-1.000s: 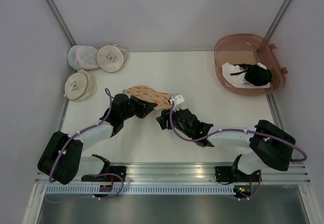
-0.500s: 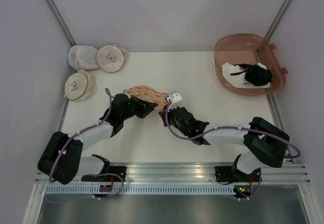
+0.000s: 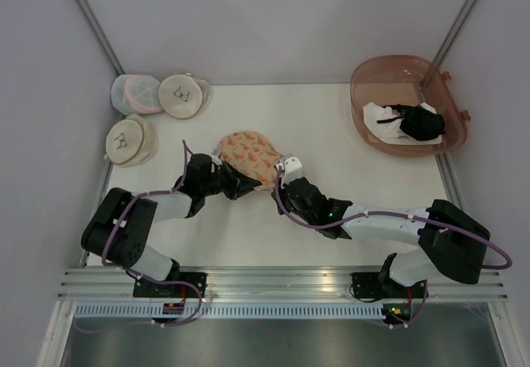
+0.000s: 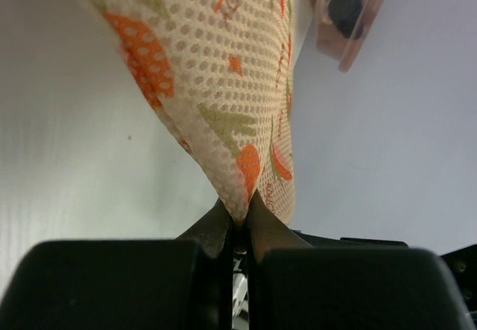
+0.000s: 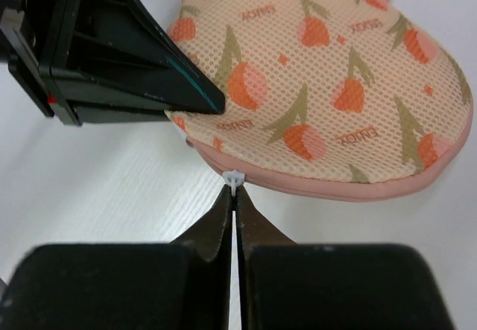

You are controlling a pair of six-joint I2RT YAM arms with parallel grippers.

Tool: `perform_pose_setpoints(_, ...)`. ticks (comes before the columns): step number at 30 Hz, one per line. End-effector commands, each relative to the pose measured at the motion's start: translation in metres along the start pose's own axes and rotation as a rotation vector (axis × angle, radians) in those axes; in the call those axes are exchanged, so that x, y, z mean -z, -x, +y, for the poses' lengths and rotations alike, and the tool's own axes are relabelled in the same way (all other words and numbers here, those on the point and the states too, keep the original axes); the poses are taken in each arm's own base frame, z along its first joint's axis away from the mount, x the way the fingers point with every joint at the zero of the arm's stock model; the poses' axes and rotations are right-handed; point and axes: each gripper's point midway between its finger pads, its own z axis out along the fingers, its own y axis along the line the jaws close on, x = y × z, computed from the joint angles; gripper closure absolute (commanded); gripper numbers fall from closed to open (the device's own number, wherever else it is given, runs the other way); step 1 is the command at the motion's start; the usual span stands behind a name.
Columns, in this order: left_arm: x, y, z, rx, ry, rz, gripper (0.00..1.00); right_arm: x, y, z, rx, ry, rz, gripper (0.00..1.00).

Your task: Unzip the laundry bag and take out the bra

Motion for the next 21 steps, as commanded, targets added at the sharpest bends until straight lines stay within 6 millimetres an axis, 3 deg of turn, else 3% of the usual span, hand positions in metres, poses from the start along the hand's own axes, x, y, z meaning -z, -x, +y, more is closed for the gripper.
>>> perform_pose_setpoints(1,-0.005,0.011,0.001,-0.194,-0.048,0.044,0.98,0.012,0.006,0.002,-0.006,0.003,0.037,1.0)
perform_pose_setpoints(8,-0.008,0.014,-0.016,-0.334,-0.133,0.197,0.98,0.016,-0.016,0.002,0.003,-0.015,0.18,0.99)
perform_pose_setpoints(9,-0.008,0.016,-0.025,-0.39,-0.153,0.212,0.98,0.019,-0.029,-0.006,0.025,-0.047,0.242,0.99)
perform_pose_setpoints(13,-0.001,0.02,-0.031,-0.45,-0.144,0.225,0.98,0.02,-0.032,-0.018,0.042,-0.114,0.262,0.99)
perform_pose_setpoints(21,0.005,0.017,-0.018,-0.508,-0.08,0.293,0.98,0.021,-0.035,-0.035,0.066,-0.213,0.28,1.0)
